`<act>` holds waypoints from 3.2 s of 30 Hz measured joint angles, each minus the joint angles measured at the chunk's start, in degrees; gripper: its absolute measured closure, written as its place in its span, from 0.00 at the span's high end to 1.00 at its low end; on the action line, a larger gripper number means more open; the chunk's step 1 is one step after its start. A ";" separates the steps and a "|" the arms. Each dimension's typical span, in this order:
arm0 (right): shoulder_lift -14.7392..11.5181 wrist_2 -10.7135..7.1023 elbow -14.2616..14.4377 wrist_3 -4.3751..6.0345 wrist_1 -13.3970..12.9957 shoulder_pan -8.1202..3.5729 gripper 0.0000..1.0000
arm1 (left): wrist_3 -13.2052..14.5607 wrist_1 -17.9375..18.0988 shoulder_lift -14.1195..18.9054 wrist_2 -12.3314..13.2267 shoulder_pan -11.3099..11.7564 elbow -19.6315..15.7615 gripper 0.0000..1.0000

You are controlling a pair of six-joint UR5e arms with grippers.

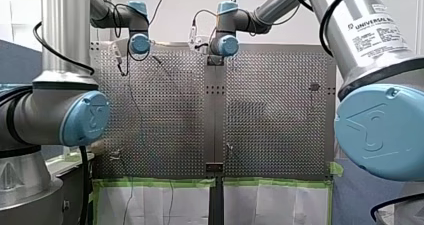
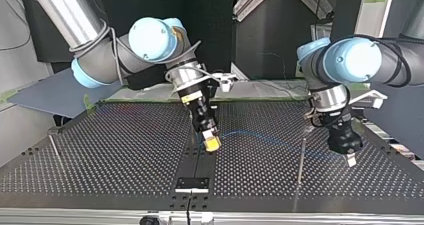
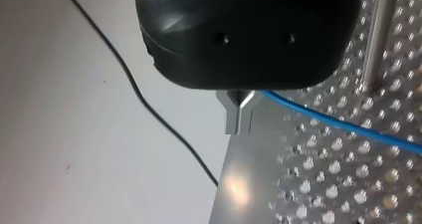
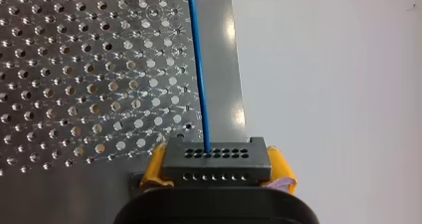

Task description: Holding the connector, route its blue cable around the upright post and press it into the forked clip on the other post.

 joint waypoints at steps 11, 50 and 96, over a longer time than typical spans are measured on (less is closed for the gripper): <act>1.48 -0.14 -0.14 1.14 -1.71 -0.66 0.00 | -3.84 0.77 -4.46 5.13 4.63 1.99 0.00; 5.26 -0.39 -2.84 2.23 -0.56 -3.59 0.00 | -7.73 1.31 -13.28 18.49 7.08 2.36 0.00; 12.33 3.02 3.49 -0.11 1.36 -3.41 0.00 | -4.82 -0.42 -13.55 16.31 3.67 2.31 0.99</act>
